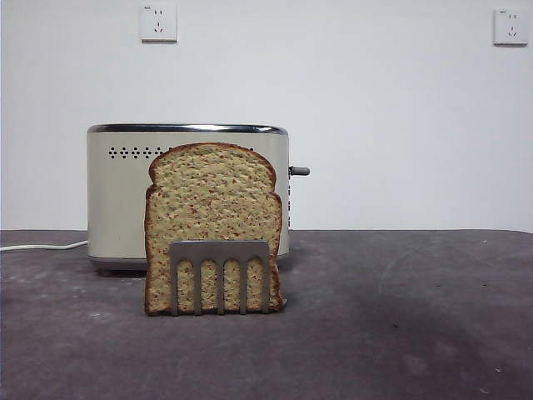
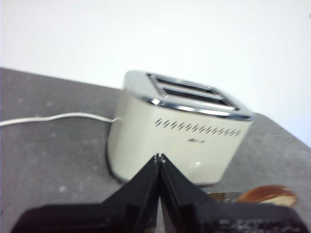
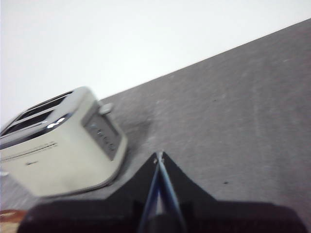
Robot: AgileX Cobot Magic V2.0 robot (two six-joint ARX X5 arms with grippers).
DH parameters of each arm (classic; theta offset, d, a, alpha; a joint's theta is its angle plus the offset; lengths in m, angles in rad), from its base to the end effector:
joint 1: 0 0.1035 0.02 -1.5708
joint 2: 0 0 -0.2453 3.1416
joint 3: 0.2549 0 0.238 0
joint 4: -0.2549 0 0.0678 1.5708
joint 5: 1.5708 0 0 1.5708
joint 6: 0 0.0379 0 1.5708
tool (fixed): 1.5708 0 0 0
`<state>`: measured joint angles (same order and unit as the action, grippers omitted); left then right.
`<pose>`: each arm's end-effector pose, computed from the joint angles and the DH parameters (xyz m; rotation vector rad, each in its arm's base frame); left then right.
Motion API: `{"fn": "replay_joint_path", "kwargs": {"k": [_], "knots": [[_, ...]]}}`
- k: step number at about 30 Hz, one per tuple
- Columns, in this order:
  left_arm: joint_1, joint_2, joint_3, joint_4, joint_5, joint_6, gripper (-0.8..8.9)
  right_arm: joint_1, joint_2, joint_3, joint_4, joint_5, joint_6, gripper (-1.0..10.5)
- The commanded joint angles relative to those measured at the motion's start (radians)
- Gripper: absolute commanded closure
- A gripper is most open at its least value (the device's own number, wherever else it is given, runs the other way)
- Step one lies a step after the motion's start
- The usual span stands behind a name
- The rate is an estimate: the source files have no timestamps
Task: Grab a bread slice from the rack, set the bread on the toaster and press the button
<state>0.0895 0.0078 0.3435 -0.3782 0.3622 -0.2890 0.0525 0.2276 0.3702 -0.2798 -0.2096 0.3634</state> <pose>0.0764 -0.0066 0.2336 -0.2967 0.0807 -0.2648 0.1038 0.0134 0.2366 0.3715 0.1832 0.2339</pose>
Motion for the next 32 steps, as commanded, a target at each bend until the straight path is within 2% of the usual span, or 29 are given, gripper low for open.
{"fn": "replay_joint_path", "kwargs": {"k": [1,5,14,18,21,29,30,32], "knots": [[0.002,0.026,0.06,-0.024,0.047,0.028,8.21,0.003,0.08,0.098,-0.039,-0.058,-0.067,9.6],[0.002,0.104,0.154,-0.072,0.131,0.077,8.21,0.003,0.196,0.244,-0.15,-0.142,-0.137,9.6],[-0.031,0.299,0.349,-0.163,0.339,0.179,8.21,0.005,0.405,0.553,-0.461,-0.343,-0.347,9.6],[-0.06,0.367,0.433,-0.291,0.399,0.283,8.22,0.024,0.465,0.658,-0.598,-0.389,-0.437,9.6],[-0.08,0.399,0.481,-0.379,0.402,0.367,8.22,0.041,0.489,0.703,-0.662,-0.393,-0.485,9.6],[-0.104,0.415,0.509,-0.4,0.397,0.396,8.11,0.054,0.494,0.712,-0.674,-0.391,-0.497,9.6],[-0.104,0.415,0.509,-0.4,0.396,0.397,7.9,0.054,0.494,0.712,-0.674,-0.391,-0.497,9.6],[-0.104,0.415,0.509,-0.399,0.394,0.398,6.1,0.054,0.494,0.712,-0.674,-0.392,-0.497,9.6]]}}
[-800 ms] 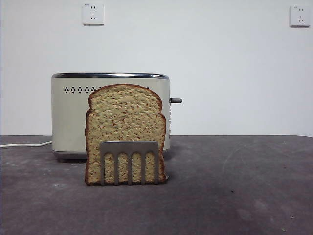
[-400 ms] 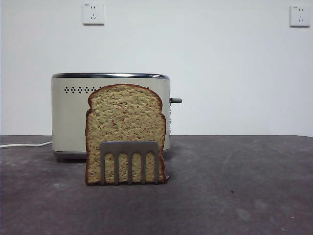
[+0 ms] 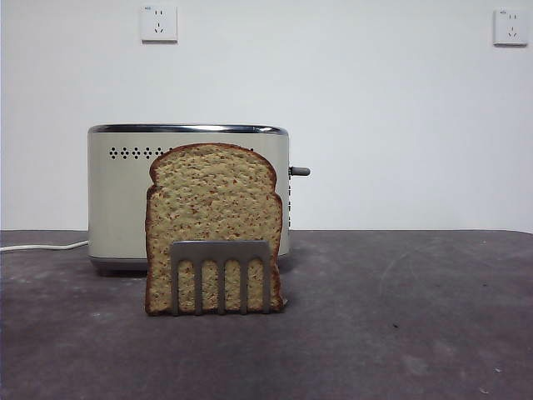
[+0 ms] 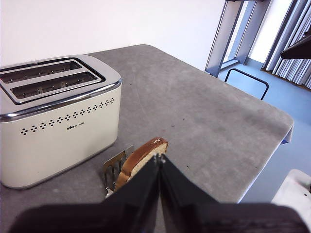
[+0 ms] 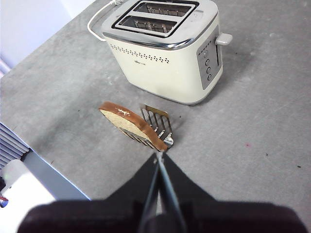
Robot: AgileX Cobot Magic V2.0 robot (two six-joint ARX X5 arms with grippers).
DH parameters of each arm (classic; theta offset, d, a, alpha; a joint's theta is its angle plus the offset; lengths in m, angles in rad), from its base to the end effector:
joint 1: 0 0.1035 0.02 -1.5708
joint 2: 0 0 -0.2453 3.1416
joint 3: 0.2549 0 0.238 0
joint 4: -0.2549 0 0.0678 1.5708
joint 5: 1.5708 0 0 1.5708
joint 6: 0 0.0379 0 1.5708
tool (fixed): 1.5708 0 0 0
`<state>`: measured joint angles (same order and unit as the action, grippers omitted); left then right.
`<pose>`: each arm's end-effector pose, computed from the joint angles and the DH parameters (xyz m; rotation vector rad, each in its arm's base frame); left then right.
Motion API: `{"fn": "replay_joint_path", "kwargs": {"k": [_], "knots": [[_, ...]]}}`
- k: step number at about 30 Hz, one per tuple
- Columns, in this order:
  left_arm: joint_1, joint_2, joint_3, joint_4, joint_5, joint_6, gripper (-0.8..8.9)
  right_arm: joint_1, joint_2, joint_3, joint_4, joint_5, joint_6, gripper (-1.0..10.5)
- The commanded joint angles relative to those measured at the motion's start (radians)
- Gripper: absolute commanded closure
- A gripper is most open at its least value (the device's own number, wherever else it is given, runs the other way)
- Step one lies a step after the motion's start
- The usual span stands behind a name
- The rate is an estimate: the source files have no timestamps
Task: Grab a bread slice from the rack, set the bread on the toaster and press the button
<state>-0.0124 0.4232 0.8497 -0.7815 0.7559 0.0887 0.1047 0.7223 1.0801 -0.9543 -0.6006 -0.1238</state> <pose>0.0703 -0.0269 0.3210 -0.0486 0.3047 -0.7738 0.1098 0.0331 0.3469 0.0341 0.5461 0.7184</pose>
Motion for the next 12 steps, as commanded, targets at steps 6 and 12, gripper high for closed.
{"fn": "replay_joint_path", "kwargs": {"k": [6,12], "knots": [[-0.041,0.018,0.009,0.012,-0.045,0.04,1.87,0.002,0.0,0.002,0.0,-0.001,-0.009,9.6],[-0.117,0.124,0.096,0.0,-0.05,0.13,1.87,0.002,0.0,0.002,0.0,-0.001,-0.009,9.6]]}}
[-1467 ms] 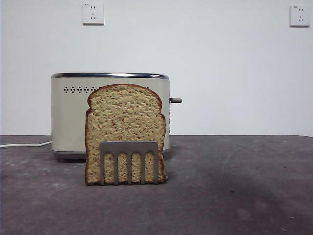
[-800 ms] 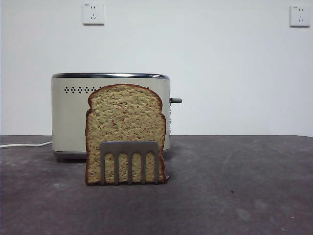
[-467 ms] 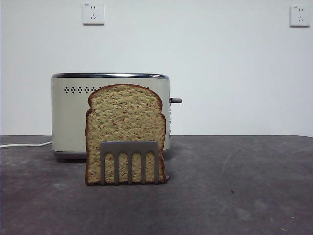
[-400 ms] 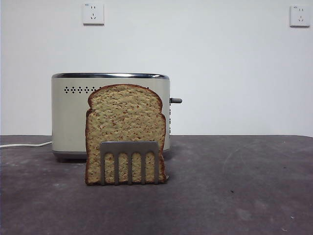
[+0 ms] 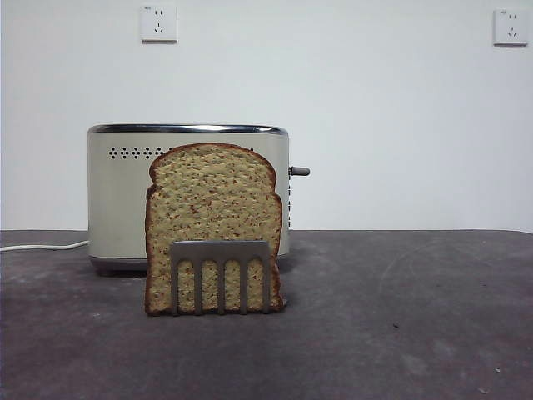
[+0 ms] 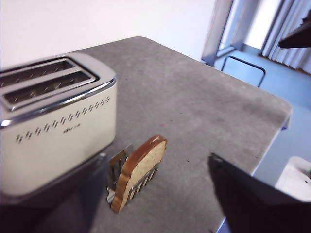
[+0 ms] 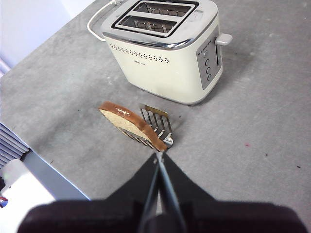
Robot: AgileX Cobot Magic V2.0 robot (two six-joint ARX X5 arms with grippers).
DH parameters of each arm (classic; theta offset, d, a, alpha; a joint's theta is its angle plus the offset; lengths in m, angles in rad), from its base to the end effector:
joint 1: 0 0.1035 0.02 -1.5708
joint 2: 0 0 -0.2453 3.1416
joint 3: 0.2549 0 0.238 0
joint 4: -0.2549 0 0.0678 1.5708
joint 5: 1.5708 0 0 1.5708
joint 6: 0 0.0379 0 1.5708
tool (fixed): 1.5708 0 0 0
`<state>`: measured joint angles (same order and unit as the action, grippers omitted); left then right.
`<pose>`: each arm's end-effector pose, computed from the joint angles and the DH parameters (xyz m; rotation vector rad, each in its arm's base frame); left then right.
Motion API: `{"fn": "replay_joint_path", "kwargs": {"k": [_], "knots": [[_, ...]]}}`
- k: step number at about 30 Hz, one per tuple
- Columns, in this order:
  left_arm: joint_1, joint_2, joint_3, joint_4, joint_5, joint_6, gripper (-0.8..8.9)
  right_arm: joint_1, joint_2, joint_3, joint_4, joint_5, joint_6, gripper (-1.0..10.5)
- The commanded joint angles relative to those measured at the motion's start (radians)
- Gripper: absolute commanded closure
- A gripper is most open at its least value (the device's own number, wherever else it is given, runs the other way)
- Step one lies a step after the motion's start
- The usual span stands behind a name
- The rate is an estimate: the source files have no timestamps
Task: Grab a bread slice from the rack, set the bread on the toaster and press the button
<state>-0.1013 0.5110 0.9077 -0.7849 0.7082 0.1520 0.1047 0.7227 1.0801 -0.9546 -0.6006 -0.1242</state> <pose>0.0817 -0.0331 0.3312 0.0228 0.3187 -0.8252 0.1098 0.0331 0.3468 0.0339 0.5467 0.7185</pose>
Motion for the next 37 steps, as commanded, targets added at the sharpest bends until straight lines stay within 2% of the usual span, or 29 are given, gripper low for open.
{"fn": "replay_joint_path", "kwargs": {"k": [1,3,9,14,19,28,34,35,37], "knots": [[-0.047,0.064,0.064,0.002,-0.003,0.086,1.87,0.002,-0.001,0.002,0.0,-0.001,-0.009,9.6],[-0.085,0.124,0.116,-0.011,-0.01,0.125,1.87,0.002,0.0,0.002,0.0,-0.001,-0.009,9.6],[-0.252,0.331,0.286,-0.101,-0.126,0.255,1.88,0.002,0.007,0.002,0.0,-0.001,-0.009,9.6],[-0.404,0.506,0.39,-0.145,-0.289,0.363,1.88,0.002,0.016,0.002,0.0,-0.001,-0.009,9.6],[-0.499,0.655,0.437,-0.144,-0.425,0.462,1.88,0.002,0.024,0.002,-0.004,-0.001,-0.009,9.6],[-0.554,0.911,0.442,-0.113,-0.474,0.549,1.88,0.002,0.03,0.002,-0.013,-0.001,-0.016,9.6],[-0.554,1.056,0.442,-0.106,-0.524,0.583,1.89,0.002,0.03,0.002,-0.013,-0.001,-0.016,9.6],[-0.554,1.074,0.441,-0.105,-0.524,0.585,1.99,0.002,0.03,0.002,-0.013,-0.001,-0.016,9.6],[-0.554,1.092,0.442,-0.106,-0.524,0.586,3.35,0.002,0.03,0.002,-0.013,-0.001,-0.017,9.6]]}}
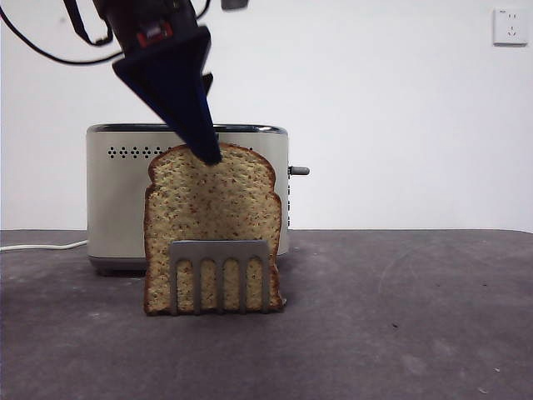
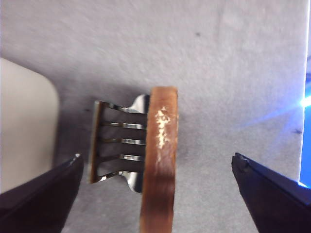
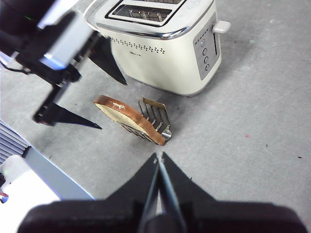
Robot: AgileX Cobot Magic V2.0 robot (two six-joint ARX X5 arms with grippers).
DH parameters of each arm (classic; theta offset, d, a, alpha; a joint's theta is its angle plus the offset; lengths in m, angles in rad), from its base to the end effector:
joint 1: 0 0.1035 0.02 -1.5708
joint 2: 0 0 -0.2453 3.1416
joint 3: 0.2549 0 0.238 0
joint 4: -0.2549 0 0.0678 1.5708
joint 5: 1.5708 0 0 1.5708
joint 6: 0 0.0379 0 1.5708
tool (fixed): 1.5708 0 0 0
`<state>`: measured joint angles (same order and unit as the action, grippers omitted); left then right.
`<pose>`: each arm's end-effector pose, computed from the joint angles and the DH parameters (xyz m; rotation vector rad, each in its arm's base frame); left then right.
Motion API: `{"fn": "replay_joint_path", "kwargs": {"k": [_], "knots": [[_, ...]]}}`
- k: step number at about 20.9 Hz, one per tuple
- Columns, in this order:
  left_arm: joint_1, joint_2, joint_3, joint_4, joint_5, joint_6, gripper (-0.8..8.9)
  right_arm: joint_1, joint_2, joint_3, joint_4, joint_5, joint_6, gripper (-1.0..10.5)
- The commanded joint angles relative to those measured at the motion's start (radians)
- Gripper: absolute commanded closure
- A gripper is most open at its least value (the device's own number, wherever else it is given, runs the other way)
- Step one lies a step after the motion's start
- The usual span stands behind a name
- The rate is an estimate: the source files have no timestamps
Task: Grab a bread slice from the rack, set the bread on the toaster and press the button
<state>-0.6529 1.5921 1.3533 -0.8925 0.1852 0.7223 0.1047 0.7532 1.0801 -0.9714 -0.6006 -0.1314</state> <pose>0.2403 -0.1926 0.2575 0.8734 0.8233 -1.1361 0.1162 0.0337 0.3425 0.0397 0.5908 0.7199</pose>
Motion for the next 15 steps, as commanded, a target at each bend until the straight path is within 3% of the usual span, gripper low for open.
{"fn": "replay_joint_path", "kwargs": {"k": [1,4,6,15], "knots": [[-0.003,0.014,-0.004,0.001,-0.001,0.015,4.23,0.002,0.0,0.002,0.004,-0.001,-0.011,9.6],[-0.003,0.015,-0.004,-0.003,0.0,0.015,7.22,0.002,0.0,0.002,0.004,-0.001,-0.018,9.6],[-0.003,0.015,-0.004,-0.009,0.006,0.015,8.13,0.002,0.0,0.002,0.004,-0.001,-0.018,9.6],[-0.003,0.005,-0.004,-0.014,0.0,0.015,8.19,0.002,0.0,0.002,0.004,-0.001,-0.018,9.6]]}}
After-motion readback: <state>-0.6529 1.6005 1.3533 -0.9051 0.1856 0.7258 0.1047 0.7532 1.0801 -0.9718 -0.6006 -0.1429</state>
